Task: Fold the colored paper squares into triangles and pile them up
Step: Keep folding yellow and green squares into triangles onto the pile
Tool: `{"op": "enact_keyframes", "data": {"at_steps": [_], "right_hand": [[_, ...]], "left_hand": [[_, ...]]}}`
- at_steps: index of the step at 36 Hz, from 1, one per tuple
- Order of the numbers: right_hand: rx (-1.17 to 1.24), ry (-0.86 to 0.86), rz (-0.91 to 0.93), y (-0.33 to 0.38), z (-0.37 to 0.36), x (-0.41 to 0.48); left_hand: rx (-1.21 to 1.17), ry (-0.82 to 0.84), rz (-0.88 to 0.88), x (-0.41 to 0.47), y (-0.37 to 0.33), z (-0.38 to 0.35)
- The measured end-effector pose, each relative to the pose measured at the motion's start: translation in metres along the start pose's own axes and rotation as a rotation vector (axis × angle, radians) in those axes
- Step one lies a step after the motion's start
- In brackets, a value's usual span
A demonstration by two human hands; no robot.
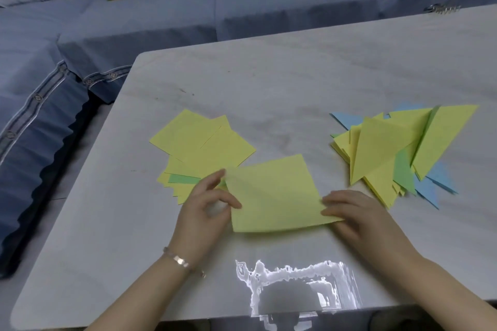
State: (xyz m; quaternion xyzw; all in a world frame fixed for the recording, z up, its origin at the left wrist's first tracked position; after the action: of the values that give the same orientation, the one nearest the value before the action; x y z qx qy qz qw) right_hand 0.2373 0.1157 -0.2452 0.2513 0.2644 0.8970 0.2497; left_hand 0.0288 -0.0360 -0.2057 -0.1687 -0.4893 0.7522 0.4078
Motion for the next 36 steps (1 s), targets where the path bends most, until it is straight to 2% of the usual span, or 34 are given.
{"op": "enact_keyframes", "data": {"at_steps": [5, 6, 8, 11, 14, 16, 19, 23, 27, 31, 33, 36], "right_hand": [[0.079, 0.131, 0.144, 0.018, -0.001, -0.005], [0.071, 0.148, 0.181, 0.023, -0.001, -0.006], [0.056, 0.184, 0.237, 0.031, -0.002, -0.007], [0.059, 0.257, 0.275, 0.041, -0.004, -0.007], [0.107, 0.313, 0.222, 0.047, -0.001, -0.005], [0.164, 0.291, 0.169, 0.050, 0.002, -0.002], [0.332, 0.184, 0.013, 0.051, 0.011, 0.008], [0.429, 0.021, -0.305, 0.039, 0.018, 0.021], [0.550, 0.012, -0.502, 0.033, 0.016, 0.027], [0.618, 0.020, -0.522, 0.041, 0.017, 0.027], [0.617, -0.009, -0.533, 0.045, 0.018, 0.025], [0.633, -0.064, -0.549, 0.050, 0.020, 0.021]], "left_hand": [[-0.409, 0.048, 0.563, 0.009, 0.018, -0.005], [-0.496, 0.064, 0.636, 0.011, 0.017, -0.008], [-0.504, 0.140, 0.693, 0.018, 0.018, -0.013], [-0.268, 0.263, 0.640, 0.030, 0.017, -0.016], [-0.064, 0.321, 0.474, 0.042, 0.008, -0.022], [0.044, 0.326, 0.335, 0.045, -0.001, -0.026], [0.044, 0.372, 0.176, 0.040, -0.018, -0.035], [0.043, 0.443, 0.037, 0.025, -0.036, -0.044], [-0.014, 0.460, 0.059, 0.010, -0.045, -0.049], [-0.115, 0.446, 0.151, -0.003, -0.045, -0.053], [-0.134, 0.429, 0.142, -0.006, -0.048, -0.054], [-0.111, 0.315, 0.128, -0.007, -0.053, -0.052]]}}
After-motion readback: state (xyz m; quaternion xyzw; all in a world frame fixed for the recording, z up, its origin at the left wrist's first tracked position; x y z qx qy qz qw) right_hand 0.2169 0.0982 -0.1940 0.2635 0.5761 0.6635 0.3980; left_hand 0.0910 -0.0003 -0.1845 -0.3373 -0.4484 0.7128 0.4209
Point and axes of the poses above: each hand's wrist, its own x-axis towards the middle knuckle, its own z-axis out of the back of the hand, y = z × x, the point moved 6 cm from there along x, towards the middle knuckle, and after that the axes turned 6 degrees about -z, right-handed, at the moved point
